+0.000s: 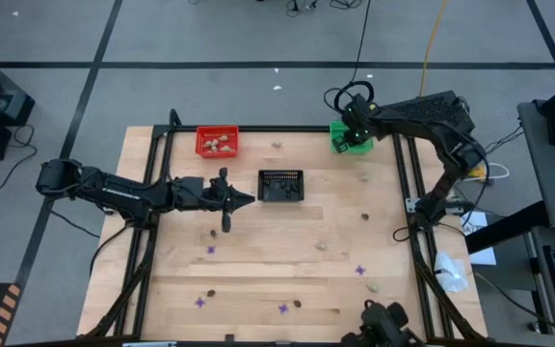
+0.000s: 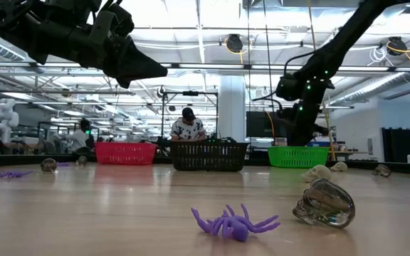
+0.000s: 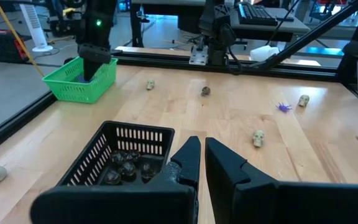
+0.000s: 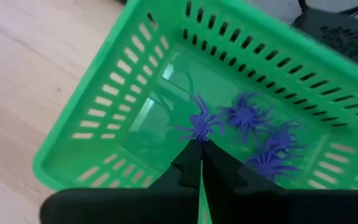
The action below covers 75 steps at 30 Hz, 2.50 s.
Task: Sort Halloween decoration
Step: Put the violet spider toy into the green bin, then put the white skull toy into the orange bin
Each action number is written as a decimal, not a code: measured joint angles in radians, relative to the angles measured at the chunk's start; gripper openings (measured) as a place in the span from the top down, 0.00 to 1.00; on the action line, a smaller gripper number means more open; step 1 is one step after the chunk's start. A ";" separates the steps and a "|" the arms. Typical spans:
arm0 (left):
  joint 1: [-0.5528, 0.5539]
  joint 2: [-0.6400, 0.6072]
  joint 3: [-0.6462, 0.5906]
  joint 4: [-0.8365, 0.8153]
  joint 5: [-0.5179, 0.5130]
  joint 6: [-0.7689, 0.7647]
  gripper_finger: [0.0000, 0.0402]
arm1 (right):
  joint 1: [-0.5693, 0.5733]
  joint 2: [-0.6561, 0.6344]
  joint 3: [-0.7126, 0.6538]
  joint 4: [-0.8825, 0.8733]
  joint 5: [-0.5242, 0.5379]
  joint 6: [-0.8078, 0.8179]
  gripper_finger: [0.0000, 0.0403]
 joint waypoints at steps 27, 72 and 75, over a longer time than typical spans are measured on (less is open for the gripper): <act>-0.001 0.000 0.000 -0.024 0.000 0.006 0.95 | 0.421 -0.458 -0.028 -0.261 0.051 -0.063 0.98; 0.000 0.000 0.000 -0.053 0.000 0.029 0.95 | 1.300 -0.156 -0.407 0.435 0.263 0.415 0.60; 0.000 0.000 0.000 -0.053 0.000 0.027 0.95 | 1.300 -0.156 -0.407 0.440 0.262 0.418 0.67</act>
